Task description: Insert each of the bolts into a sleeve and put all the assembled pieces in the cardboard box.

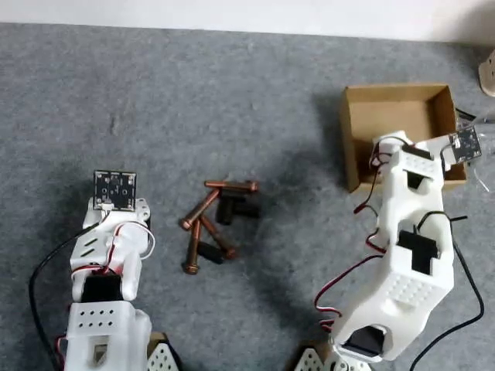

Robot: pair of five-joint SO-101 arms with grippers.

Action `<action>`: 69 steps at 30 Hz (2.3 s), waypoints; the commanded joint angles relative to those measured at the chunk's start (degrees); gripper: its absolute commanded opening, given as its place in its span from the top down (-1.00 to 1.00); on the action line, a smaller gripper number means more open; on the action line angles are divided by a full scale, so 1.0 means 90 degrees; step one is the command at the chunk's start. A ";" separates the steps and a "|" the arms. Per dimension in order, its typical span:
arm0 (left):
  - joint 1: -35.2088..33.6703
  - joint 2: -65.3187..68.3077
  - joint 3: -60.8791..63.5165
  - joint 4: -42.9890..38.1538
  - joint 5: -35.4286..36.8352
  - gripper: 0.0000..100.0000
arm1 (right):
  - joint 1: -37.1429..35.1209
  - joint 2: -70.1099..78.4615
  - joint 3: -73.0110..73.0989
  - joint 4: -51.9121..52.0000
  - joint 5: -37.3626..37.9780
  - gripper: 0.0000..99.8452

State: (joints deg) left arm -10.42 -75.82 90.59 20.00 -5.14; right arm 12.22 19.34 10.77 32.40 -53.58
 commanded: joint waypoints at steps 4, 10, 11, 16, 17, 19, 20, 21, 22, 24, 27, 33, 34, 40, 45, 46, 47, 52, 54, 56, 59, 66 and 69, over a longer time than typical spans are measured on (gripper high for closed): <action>0.0161 -0.0024 -0.0044 -0.0137 0.0039 0.99 | 0.0112 -0.0063 -0.0239 -0.0024 0.0205 0.90; 0.0161 -0.0024 -0.0044 -0.0137 0.0039 0.99 | -0.0044 -0.0054 -0.0513 -0.0024 0.1065 0.49; 0.0161 -0.0024 -0.0044 -0.0137 0.0039 0.99 | -0.0063 -0.0063 -0.0542 -0.0015 0.1143 0.46; 0.0161 -0.0024 -0.0044 -0.0137 0.0039 0.99 | -0.0161 -0.0083 -0.0562 0.0015 0.1221 0.46; 0.0161 -0.0024 -0.0044 -0.0137 0.0039 0.99 | -0.0161 -0.0103 -0.0571 0.0054 0.1221 0.46; 0.0161 -0.0024 -0.0044 -0.0137 0.0039 0.99 | -0.0171 -0.0278 -0.0620 0.0269 0.1221 0.46; 0.0161 -0.0024 -0.0044 -0.0137 0.0039 0.99 | -0.0181 -0.0454 -0.0650 0.0347 0.1221 0.46; 0.0190 -0.0024 -0.0044 -0.0137 0.0039 0.99 | -0.0249 -0.0659 -0.0689 0.0474 0.1221 0.46; 0.0259 -0.0024 -0.0044 -0.0137 0.0039 0.99 | -0.0337 -0.0894 -0.0708 0.0620 0.1221 0.46; 0.0357 -0.0015 -0.0005 -0.0137 0.0029 0.99 | -0.0601 -0.1441 -0.0708 0.0923 0.1231 0.46; 0.0337 -0.0063 0.0034 -0.0147 0.0029 0.99 | -0.1089 -0.2261 -0.0405 0.1392 0.1338 0.46; 0.0327 -0.0073 0.0034 -0.0147 0.0029 0.99 | -0.2564 -0.3590 0.1011 0.1421 0.2969 0.46; 0.0327 -0.0073 0.0034 -0.0147 0.0029 0.99 | -0.2828 -0.3746 0.1236 0.1421 0.3263 0.46; 0.0317 -0.0073 0.0034 -0.0147 0.0029 0.99 | -0.4254 -0.4176 0.2330 0.1324 0.5490 0.46; 0.0317 -0.0073 0.0034 -0.0147 0.0029 0.99 | -0.5133 -0.4117 0.3316 0.0659 0.7082 0.46; 0.0317 -0.0073 0.0034 -0.0147 0.0029 0.99 | -0.5270 -0.4117 0.3482 0.0542 0.7228 0.46; 0.0317 -0.0073 0.0034 -0.0147 0.0029 0.99 | -0.5387 -0.4117 0.3600 0.0474 0.7336 0.46; 0.0317 -0.0073 0.0034 -0.0147 0.0029 0.99 | -0.5709 -0.4107 0.3902 0.0259 0.7893 0.46; 0.0317 -0.0073 0.0034 -0.0147 0.0029 0.99 | -0.5709 -0.4049 0.3971 0.0122 0.7971 0.46; 0.0317 -0.0073 0.0034 -0.0147 0.0029 0.99 | -0.5680 -0.3824 0.4049 -0.0063 0.7971 0.46; 0.0317 -0.0073 0.0034 -0.0147 0.0029 0.99 | -0.5680 -0.3170 0.4000 -0.0230 0.7980 0.46; 0.0308 -0.0073 0.0044 -0.0147 0.0029 0.99 | -0.5680 -0.2154 0.3570 -0.0220 0.8381 0.46; 0.0308 -0.0073 0.0044 -0.0147 0.0029 0.99 | -0.5621 -0.2066 0.3512 -0.0220 0.8410 0.46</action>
State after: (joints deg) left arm -8.40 -75.82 91.30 20.00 -5.23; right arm -38.42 -0.53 44.09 31.87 20.97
